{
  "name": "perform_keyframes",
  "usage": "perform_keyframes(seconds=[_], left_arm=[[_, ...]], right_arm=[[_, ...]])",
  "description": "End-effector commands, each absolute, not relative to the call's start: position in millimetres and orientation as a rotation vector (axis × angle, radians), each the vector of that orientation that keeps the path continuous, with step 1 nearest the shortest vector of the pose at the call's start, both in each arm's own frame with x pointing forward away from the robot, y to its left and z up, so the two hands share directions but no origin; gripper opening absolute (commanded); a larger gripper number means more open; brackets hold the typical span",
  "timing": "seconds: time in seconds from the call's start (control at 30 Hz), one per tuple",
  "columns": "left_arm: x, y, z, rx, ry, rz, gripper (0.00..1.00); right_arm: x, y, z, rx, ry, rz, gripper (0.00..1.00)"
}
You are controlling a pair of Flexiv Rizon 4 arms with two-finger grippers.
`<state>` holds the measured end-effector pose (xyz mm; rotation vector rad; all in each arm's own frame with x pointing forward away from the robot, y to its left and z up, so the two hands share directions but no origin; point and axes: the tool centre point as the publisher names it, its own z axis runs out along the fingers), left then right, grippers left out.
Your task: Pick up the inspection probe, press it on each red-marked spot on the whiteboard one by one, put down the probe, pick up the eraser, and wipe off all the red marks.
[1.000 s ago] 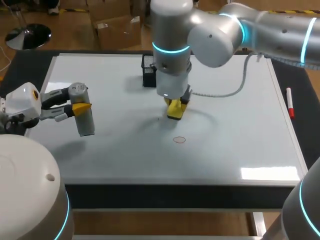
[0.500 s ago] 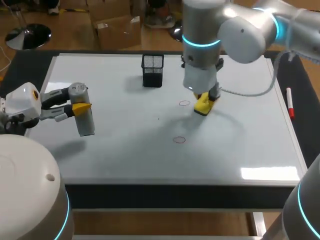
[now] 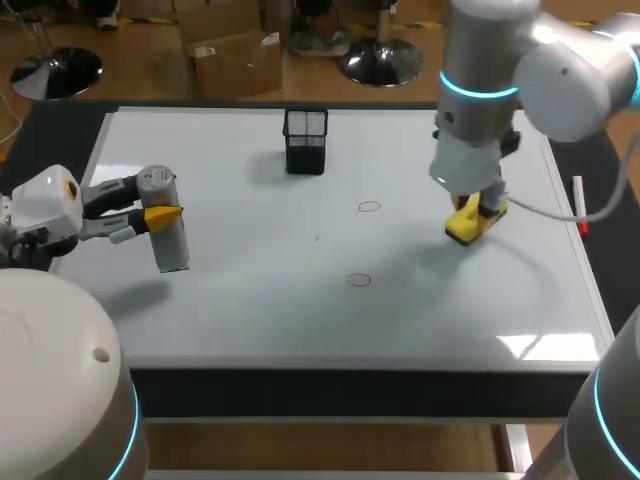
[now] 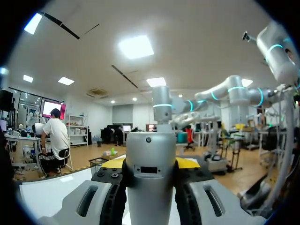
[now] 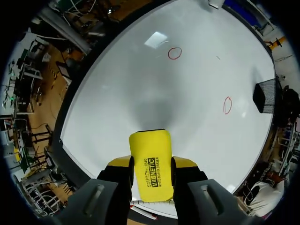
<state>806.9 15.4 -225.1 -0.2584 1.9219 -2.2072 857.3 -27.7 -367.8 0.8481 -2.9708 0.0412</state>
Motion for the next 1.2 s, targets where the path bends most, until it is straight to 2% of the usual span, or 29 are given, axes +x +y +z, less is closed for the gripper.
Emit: perform_keyframes(seconds=[0.03, 0.43, 1.2], left_arm=[[806.2, 15.5, -223.6, -0.258, 1.921, -2.206, 0.00], [806.2, 15.5, -223.6, -0.258, 1.921, -2.206, 0.00], [806.2, 15.5, -223.6, -0.258, 1.921, -2.206, 0.00]], right_arm=[[836.7, -51.4, -366.0, 0.836, -3.053, -0.025, 0.00], [820.2, -77.6, -374.1, 0.707, -3.085, -0.045, 0.00], [818.5, -79.0, -372.7, 0.707, -3.082, -0.047, 0.00]])
